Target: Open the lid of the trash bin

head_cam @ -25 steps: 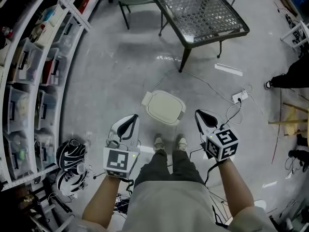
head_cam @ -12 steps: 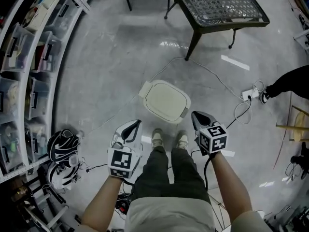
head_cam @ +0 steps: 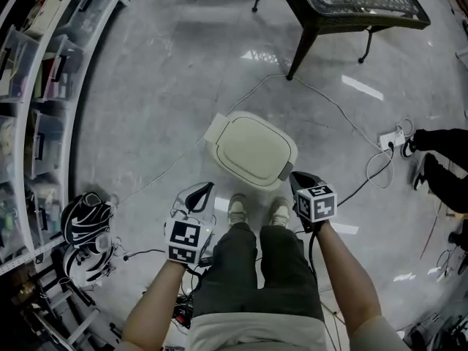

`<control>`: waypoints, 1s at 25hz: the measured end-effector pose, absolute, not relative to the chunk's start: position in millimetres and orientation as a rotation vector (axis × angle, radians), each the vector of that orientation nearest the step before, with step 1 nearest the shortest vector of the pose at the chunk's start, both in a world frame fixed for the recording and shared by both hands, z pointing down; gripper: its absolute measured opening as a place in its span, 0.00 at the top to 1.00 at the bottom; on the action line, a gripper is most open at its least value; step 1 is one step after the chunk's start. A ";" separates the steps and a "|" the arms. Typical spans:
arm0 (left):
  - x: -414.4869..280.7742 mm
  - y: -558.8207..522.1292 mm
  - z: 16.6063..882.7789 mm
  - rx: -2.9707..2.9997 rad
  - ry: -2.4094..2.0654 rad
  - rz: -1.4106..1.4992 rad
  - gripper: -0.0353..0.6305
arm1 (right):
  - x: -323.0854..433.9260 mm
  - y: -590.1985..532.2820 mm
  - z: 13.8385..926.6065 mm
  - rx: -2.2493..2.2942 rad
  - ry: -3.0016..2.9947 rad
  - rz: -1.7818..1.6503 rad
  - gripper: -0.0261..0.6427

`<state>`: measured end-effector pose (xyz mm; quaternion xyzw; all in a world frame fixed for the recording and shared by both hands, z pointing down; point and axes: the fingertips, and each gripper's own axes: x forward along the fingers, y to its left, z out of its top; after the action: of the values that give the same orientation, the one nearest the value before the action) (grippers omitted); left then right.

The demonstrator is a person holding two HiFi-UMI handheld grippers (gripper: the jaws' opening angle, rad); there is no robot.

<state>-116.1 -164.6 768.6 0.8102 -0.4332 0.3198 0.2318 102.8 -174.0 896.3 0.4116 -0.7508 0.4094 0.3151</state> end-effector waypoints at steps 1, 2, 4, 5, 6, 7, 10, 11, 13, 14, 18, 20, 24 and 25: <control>-116.4 -162.7 777.7 2.220 -1.185 0.886 0.94 | 103.2 -171.2 909.5 1.072 -1.964 1.084 0.96; -116.0 -161.2 785.4 2.213 -1.180 0.888 0.94 | 103.8 -168.8 921.3 1.060 -1.952 1.085 0.96; -114.7 -160.0 797.3 2.197 -1.172 0.883 0.94 | 105.3 -165.2 941.2 1.043 -1.928 1.093 0.96; -115.4 -158.4 804.0 2.191 -1.164 0.890 0.94 | 106.0 -164.4 949.3 1.038 -1.918 1.099 0.96; -117.1 -155.6 811.3 2.188 -1.154 0.905 0.94 | 106.6 -164.4 955.0 1.034 -1.912 1.101 0.96; -119.3 -152.9 817.7 2.187 -1.145 0.919 0.94 | 107.0 -164.8 957.9 1.032 -1.913 1.099 0.95; -126.1 -148.5 827.1 2.173 -1.143 0.934 0.94 | 108.4 -164.6 959.6 1.029 -1.945 1.106 0.95; -128.4 -148.1 827.0 2.162 -1.148 0.932 0.94 | 109.1 -164.4 960.5 1.026 -1.950 1.119 0.95; -132.7 -147.1 822.9 2.138 -1.160 0.928 0.94 | 109.6 -163.8 961.7 1.009 -1.938 1.136 0.95; -135.5 -145.0 821.0 2.130 -1.167 0.931 0.94 | 109.2 -163.3 961.6 0.998 -1.925 1.134 0.95; -142.6 -140.3 800.7 2.106 -1.200 0.933 0.94 | 107.3 -171.9 944.5 1.035 -1.888 1.114 0.95; -141.8 -141.7 778.8 2.100 -1.212 0.924 0.94 | 105.1 -179.4 922.0 1.077 -1.904 1.122 0.96; -146.3 -143.3 740.3 2.127 -1.231 0.916 0.94 | 96.0 -189.3 862.0 1.094 -1.971 1.100 0.96; -146.5 -145.7 728.3 2.137 -1.237 0.909 0.94 | 94.4 -191.2 844.0 1.096 -1.990 1.091 0.96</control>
<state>-146.5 -145.7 728.3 0.7859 -0.4549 0.3344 0.2522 94.4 -191.2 844.0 0.4140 -0.7519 0.4121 0.3056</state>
